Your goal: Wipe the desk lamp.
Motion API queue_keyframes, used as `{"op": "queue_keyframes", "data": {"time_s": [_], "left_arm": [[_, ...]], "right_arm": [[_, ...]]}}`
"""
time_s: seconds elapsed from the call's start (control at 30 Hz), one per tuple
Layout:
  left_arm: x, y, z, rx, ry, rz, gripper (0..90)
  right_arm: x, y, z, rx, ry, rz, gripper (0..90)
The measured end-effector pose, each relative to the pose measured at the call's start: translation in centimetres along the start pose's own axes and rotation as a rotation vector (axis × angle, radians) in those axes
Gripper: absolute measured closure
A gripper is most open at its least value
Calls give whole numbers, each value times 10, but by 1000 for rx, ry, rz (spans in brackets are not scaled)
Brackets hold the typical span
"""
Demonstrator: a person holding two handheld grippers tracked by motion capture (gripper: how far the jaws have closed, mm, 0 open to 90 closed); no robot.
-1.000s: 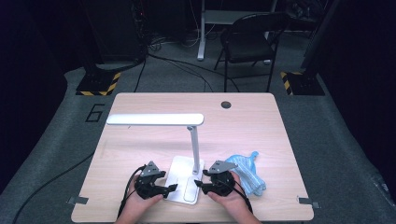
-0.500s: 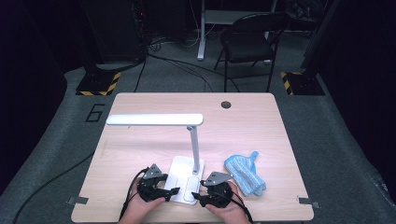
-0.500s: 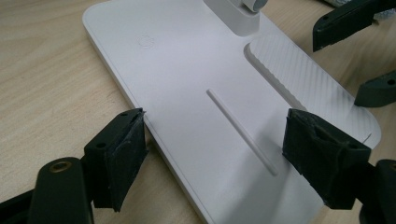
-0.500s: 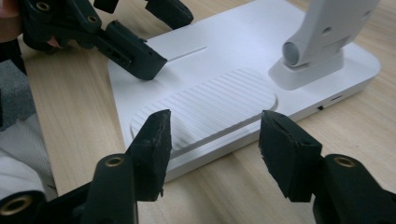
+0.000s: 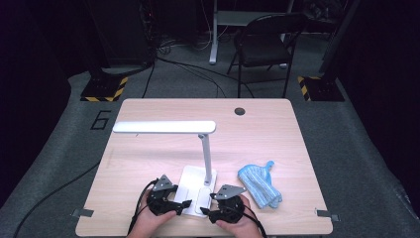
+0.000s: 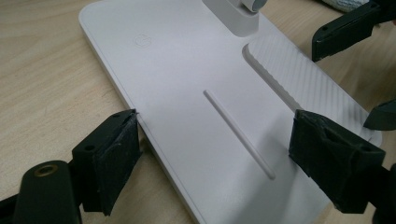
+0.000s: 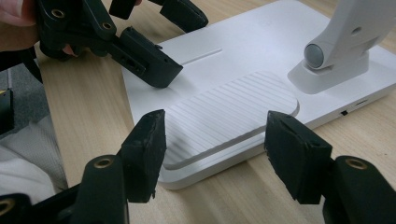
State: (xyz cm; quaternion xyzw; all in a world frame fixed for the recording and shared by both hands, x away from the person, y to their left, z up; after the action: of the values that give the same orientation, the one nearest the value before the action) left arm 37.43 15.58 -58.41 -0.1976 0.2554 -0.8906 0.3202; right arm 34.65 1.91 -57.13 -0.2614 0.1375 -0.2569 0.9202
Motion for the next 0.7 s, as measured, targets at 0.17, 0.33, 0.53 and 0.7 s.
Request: {"op": "queue_keyframes", "data": {"time_s": [0.17, 0.33, 0.53, 0.7], "left_arm": [[0, 1, 1, 4, -4, 4, 158], [-1, 3, 2, 10, -8, 8, 159], [-4, 6, 5, 18, -13, 16, 159], [-5, 9, 8, 27, -22, 23, 158]], "right_arm": [[0, 1, 0, 5, 5, -8, 361], [0, 3, 1, 16, 9, -19, 347], [4, 4, 2, 22, -12, -36, 356], [3, 5, 3, 25, -1, -40, 360]]}}
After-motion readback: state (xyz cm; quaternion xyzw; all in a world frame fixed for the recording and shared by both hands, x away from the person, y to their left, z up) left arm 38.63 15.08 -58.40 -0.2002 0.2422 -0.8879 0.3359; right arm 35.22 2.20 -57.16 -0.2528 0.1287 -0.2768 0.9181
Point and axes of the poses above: each handheld gripper's, and its own axes: y roughly forward along the jaws, z roughly out of its top, x roughly to its right, the point moved 9 cm from there along y, roughly forward along the jaws, and after that the axes turned 4 degrees about x, right-handed, at the moved point
